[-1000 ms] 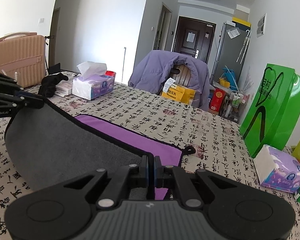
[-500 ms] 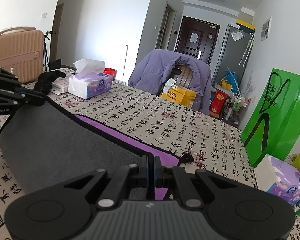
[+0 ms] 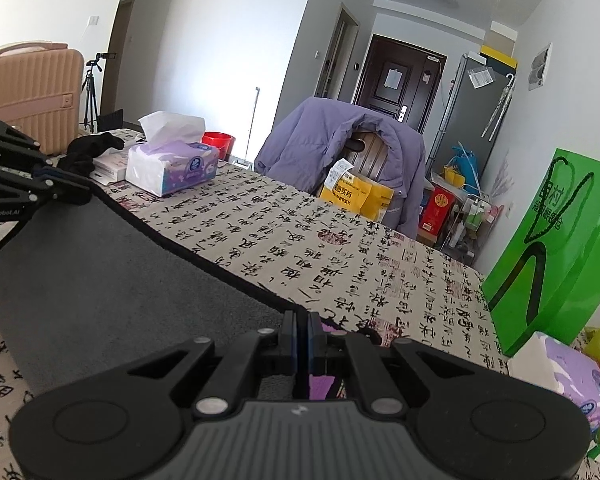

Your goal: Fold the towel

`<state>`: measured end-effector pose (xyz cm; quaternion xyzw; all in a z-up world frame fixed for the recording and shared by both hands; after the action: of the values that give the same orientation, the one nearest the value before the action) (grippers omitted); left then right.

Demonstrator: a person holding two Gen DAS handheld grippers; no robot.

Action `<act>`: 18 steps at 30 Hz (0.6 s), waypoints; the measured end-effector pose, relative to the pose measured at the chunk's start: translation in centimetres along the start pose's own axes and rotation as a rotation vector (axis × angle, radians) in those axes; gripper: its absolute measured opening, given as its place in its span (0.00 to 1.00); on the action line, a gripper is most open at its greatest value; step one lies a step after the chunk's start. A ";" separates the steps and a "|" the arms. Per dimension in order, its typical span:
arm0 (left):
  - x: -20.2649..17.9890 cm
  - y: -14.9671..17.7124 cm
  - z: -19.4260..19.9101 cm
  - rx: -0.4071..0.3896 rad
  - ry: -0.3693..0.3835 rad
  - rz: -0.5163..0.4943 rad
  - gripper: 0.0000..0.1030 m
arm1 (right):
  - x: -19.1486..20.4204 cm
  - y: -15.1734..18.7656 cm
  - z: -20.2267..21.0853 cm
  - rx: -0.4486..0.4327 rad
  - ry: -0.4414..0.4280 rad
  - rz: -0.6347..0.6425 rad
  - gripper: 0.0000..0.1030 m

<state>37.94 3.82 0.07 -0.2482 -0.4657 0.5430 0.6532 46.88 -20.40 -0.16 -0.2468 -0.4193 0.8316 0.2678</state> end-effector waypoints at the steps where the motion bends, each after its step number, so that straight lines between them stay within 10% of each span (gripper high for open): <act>1: 0.0 0.0 -0.2 0.001 0.000 -0.002 0.06 | -0.1 -0.1 -0.2 0.000 0.001 0.001 0.04; 18: 0.7 -0.5 -3.4 0.019 -0.005 -0.006 0.06 | -0.9 -1.0 -2.6 0.004 0.007 0.030 0.04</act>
<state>41.13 4.92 -0.83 -0.2393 -0.4630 0.5460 0.6560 49.43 -19.07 -0.50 -0.2553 -0.4130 0.8355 0.2571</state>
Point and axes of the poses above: each gripper's, at about its wrist camera, not at the fingertips, and z roughly against the way its jaws point, x to its left, y to its underside, the point moved 1 cm from there along -z, roughly the way its jaws point, and after that the axes turned 4 degrees about -y, right-handed, at the moved point
